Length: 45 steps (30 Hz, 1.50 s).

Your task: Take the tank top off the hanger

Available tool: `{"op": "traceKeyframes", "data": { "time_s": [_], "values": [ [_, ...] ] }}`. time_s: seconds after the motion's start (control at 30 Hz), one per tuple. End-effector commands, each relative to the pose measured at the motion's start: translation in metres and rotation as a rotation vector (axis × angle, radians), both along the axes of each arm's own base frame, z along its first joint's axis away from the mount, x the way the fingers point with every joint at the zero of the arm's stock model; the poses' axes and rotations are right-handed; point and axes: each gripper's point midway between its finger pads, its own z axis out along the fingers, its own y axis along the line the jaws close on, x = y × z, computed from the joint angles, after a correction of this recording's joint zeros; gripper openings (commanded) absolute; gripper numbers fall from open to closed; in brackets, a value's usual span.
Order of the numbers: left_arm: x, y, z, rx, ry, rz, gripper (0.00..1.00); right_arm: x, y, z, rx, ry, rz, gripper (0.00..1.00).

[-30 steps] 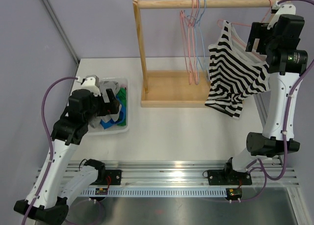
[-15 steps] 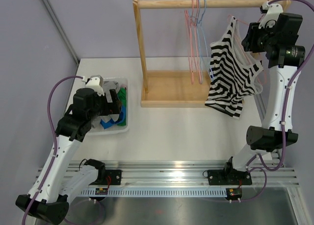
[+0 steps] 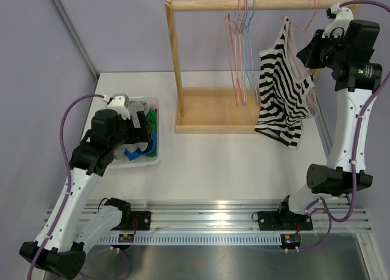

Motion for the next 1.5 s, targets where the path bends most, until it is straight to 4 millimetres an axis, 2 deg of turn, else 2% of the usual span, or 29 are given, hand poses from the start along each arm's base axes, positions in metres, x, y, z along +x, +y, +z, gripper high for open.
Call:
{"op": "traceKeyframes", "data": {
  "time_s": [0.0,0.13,0.27,0.33,0.4,0.43,0.47,0.5,0.6,0.63,0.7,0.73,0.8,0.83,0.87,0.9,0.93,0.97,1.0,1.03,1.07,1.1,1.17,1.2,1.27,1.3,1.33,1.4,1.47],
  "values": [
    [0.005,-0.005,0.003,-0.004,-0.033,-0.028,0.99,-0.025,0.018,0.064,0.037,-0.186,0.060,0.00],
    [0.005,-0.003,0.005,-0.003,-0.042,-0.021,0.99,-0.041,0.028,0.090,0.082,-0.232,0.082,0.00],
    [0.004,-0.003,0.006,-0.002,-0.045,-0.020,0.99,-0.065,0.032,0.102,0.108,-0.245,0.070,0.00],
    [0.004,-0.003,0.008,-0.004,-0.054,-0.020,0.99,-0.074,0.032,0.093,0.119,-0.208,0.056,0.00],
    [0.003,-0.004,0.011,-0.011,-0.065,-0.027,0.99,-0.094,0.035,0.093,0.125,-0.207,0.051,0.00],
    [0.002,-0.007,0.013,-0.021,-0.072,-0.042,0.99,-0.095,0.037,0.077,0.138,-0.168,0.058,0.00],
    [0.001,-0.008,0.016,-0.028,-0.082,-0.049,0.99,-0.113,0.041,0.081,0.138,-0.189,0.068,0.00],
    [0.000,-0.010,0.017,-0.035,-0.084,-0.055,0.99,-0.120,0.044,0.076,0.144,-0.181,0.074,0.00],
    [-0.005,-0.019,0.030,-0.078,-0.122,-0.101,0.99,-0.144,0.051,0.045,0.160,-0.120,0.093,0.00],
    [-0.007,-0.022,0.036,-0.088,-0.136,-0.113,0.99,-0.154,0.053,0.025,0.166,-0.085,0.089,0.00],
    [-0.010,-0.027,0.044,-0.110,-0.150,-0.119,0.99,-0.166,0.058,0.005,0.178,-0.052,0.103,0.00],
    [-0.011,-0.028,0.046,-0.112,-0.154,-0.116,0.99,-0.178,0.063,-0.013,0.169,-0.027,0.119,0.00],
    [-0.015,-0.039,0.055,-0.134,-0.156,-0.136,0.99,-0.188,0.066,-0.032,0.158,0.001,0.110,0.00],
    [-0.015,-0.039,0.057,-0.132,-0.156,-0.122,0.99,-0.192,0.071,-0.057,0.155,0.061,0.128,0.00],
    [-0.020,-0.048,0.061,-0.147,-0.158,-0.148,0.99,-0.206,0.087,-0.066,0.143,0.083,0.193,0.00],
    [-0.021,-0.046,0.063,-0.141,-0.168,-0.123,0.99,-0.214,0.091,-0.084,0.132,0.146,0.206,0.00],
    [-0.028,-0.055,0.065,-0.149,-0.175,-0.155,0.99,-0.222,0.095,-0.108,0.128,0.205,0.226,0.00],
    [-0.030,-0.059,0.062,-0.165,-0.169,-0.155,0.99,-0.229,0.102,-0.118,0.135,0.232,0.260,0.00],
    [-0.030,-0.061,0.066,-0.179,-0.193,-0.144,0.99,-0.234,0.111,-0.138,0.170,0.273,0.307,0.00],
    [-0.037,-0.069,0.067,-0.199,-0.202,-0.174,0.99,-0.240,0.118,-0.130,0.183,0.243,0.359,0.00],
    [-0.038,-0.073,0.057,-0.216,-0.185,-0.169,0.99,-0.251,0.121,-0.129,0.189,0.264,0.389,0.00],
    [-0.035,-0.078,0.062,-0.243,-0.215,-0.161,0.99,-0.255,0.124,-0.128,0.208,0.263,0.403,0.00],
    [-0.041,-0.094,0.056,-0.280,-0.213,-0.193,0.99,-0.265,0.133,-0.121,0.252,0.226,0.452,0.00],
    [-0.038,-0.098,0.050,-0.285,-0.222,-0.180,0.99,-0.268,0.136,-0.126,0.286,0.248,0.461,0.00],
    [-0.047,-0.117,0.048,-0.298,-0.222,-0.222,0.99,-0.280,0.149,-0.129,0.345,0.289,0.551,0.00],
    [-0.043,-0.120,0.050,-0.300,-0.249,-0.201,0.99,-0.282,0.153,-0.141,0.385,0.332,0.564,0.00],
    [-0.054,-0.134,0.051,-0.301,-0.258,-0.249,0.99,-0.288,0.156,-0.143,0.401,0.329,0.585,0.00],
    [-0.054,-0.144,0.057,-0.287,-0.300,-0.236,0.99,-0.293,0.156,-0.157,0.414,0.354,0.587,0.00],
    [-0.064,-0.161,0.062,-0.259,-0.334,-0.290,0.99,-0.305,0.159,-0.157,0.432,0.350,0.620,0.00]
  ]
}}
